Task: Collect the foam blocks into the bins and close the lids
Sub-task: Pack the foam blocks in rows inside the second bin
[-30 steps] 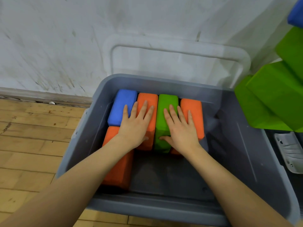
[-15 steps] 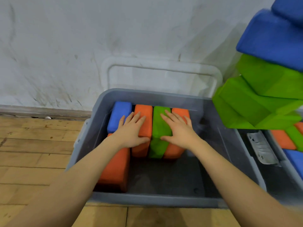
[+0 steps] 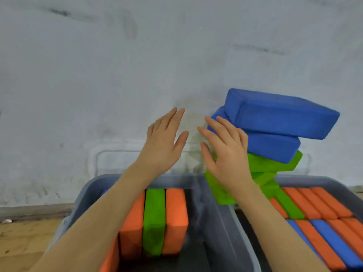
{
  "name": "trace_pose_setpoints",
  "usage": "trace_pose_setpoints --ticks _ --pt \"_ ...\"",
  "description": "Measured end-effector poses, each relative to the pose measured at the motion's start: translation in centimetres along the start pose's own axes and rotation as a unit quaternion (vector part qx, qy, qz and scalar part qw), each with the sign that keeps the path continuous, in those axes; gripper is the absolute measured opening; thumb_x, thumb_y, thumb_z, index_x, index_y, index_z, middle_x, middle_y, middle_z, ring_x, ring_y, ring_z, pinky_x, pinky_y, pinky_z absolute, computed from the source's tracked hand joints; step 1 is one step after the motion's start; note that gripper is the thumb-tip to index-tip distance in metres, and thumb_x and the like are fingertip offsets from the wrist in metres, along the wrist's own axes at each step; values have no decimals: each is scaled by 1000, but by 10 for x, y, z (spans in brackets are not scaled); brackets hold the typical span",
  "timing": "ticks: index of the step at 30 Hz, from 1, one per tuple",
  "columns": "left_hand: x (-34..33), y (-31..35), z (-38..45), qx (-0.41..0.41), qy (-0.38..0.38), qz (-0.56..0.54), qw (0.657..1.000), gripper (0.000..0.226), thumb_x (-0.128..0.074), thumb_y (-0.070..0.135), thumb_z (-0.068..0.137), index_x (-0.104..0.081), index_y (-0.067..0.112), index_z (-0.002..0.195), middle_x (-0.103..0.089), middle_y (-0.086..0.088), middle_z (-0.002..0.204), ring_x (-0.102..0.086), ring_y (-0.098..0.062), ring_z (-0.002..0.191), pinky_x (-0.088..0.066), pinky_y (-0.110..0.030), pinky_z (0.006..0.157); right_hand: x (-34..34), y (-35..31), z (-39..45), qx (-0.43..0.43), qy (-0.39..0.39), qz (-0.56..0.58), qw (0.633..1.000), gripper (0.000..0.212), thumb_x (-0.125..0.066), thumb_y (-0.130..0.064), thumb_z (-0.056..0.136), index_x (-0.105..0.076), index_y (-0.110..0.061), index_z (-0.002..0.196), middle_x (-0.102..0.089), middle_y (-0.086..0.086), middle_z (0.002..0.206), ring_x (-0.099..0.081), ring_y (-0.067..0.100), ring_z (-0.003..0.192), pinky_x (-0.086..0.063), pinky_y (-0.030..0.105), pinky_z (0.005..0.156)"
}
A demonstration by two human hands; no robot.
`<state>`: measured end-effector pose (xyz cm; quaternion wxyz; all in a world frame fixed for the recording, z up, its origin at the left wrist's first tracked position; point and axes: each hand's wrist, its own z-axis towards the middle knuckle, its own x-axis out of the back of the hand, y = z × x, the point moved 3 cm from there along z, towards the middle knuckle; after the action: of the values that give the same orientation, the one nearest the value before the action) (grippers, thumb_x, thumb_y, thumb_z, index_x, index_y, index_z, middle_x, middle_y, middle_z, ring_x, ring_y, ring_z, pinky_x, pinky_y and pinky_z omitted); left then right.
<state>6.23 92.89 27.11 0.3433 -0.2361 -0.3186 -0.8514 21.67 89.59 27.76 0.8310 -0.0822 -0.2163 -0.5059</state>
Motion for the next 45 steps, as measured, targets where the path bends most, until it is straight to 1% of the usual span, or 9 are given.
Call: trace_pose_setpoints --ticks 7,11,18,23,26,33,37,41,45 --pt "-49 62 53 -43 -86 21 995 67 -45 43 94 -7 33 149 -7 -5 158 -17 -27 141 -16 -41 110 41 94 6 -136 -7 -149 979 66 -56 -45 79 -42 -25 140 -34 3 151 -23 33 139 -11 47 108" --pt "-74 76 72 -56 -81 -2 995 75 -34 52 86 -4 27 150 -15 -4 157 -25 -26 139 -22 -41 108 37 127 0 -156 -79 -154 972 95 -74 -45 69 -23 -30 148 -24 2 155 -12 38 143 -2 60 110" --pt "-74 81 81 -89 -49 -86 991 74 -36 54 86 -10 27 149 -20 0 156 -29 -17 138 -29 -43 109 33 141 14 -116 -19 -164 980 89 -86 -31 59 -44 -19 136 -52 15 132 -39 50 125 -21 80 92" --pt "-45 85 71 -97 35 -194 975 68 -51 49 84 -14 37 140 -7 -4 157 -2 22 130 -13 2 100 35 112 26 -51 72 -113 990 78 -77 -36 66 -39 -27 134 -40 2 134 -34 37 126 -23 75 97" --pt "-20 70 69 -67 101 -223 967 64 -61 36 85 -23 38 137 -9 -4 156 -4 25 127 -17 6 93 26 87 45 -34 90 -77 992 73 -72 -39 70 -40 -29 134 -39 -1 135 -35 35 127 -24 72 99" --pt "17 22 41 -39 178 -172 968 54 -58 18 92 -32 39 134 -6 2 158 -11 -4 142 -31 -9 100 -9 60 38 -83 -3 59 995 87 -73 -34 79 -20 -23 147 -31 3 151 -30 29 137 -28 59 108" --pt "23 -3 16 -7 219 -144 965 54 -59 11 91 -38 37 134 -6 3 157 -7 -28 144 -37 -3 89 -27 86 12 -148 -93 -46 984 89 -71 -49 76 -27 -20 147 -34 7 150 -34 30 136 -10 56 115" --pt "11 -15 -2 -22 203 -33 978 44 -51 23 95 -37 33 135 -8 5 155 0 -38 141 -37 -53 101 -47 91 6 -130 -165 -169 963 90 -69 -60 71 -34 -24 145 -39 13 147 -37 36 133 -2 57 112" --pt "2 -11 -8 -49 169 48 983 44 -48 30 90 -38 31 133 -20 1 151 -16 -52 135 -51 -57 76 -60 88 8 -129 -172 -225 950 87 -81 -47 61 -47 -21 137 -52 14 133 -45 38 122 -6 59 107"
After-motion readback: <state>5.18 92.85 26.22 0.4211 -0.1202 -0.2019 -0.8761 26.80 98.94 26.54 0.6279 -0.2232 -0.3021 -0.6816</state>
